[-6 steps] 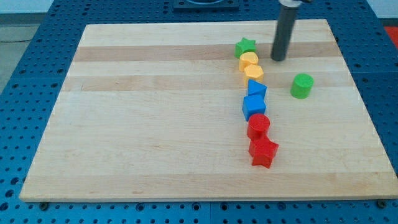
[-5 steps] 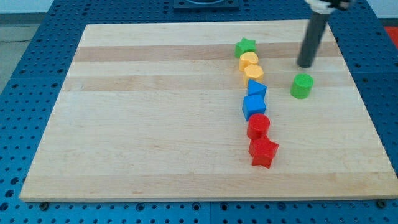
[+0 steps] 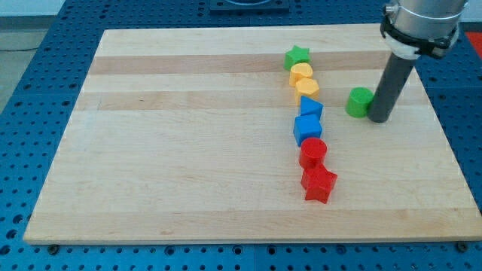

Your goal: Push green circle towards green star

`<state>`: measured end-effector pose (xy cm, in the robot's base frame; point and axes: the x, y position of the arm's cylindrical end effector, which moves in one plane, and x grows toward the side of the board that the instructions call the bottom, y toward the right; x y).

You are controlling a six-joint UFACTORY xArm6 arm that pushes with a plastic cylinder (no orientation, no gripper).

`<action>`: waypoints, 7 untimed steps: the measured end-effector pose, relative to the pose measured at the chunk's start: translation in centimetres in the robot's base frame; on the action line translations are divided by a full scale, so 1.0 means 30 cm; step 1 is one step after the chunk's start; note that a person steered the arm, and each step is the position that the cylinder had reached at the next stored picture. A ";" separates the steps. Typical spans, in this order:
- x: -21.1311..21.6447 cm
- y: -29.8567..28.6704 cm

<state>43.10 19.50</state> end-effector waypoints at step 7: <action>-0.057 -0.067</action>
<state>41.38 17.50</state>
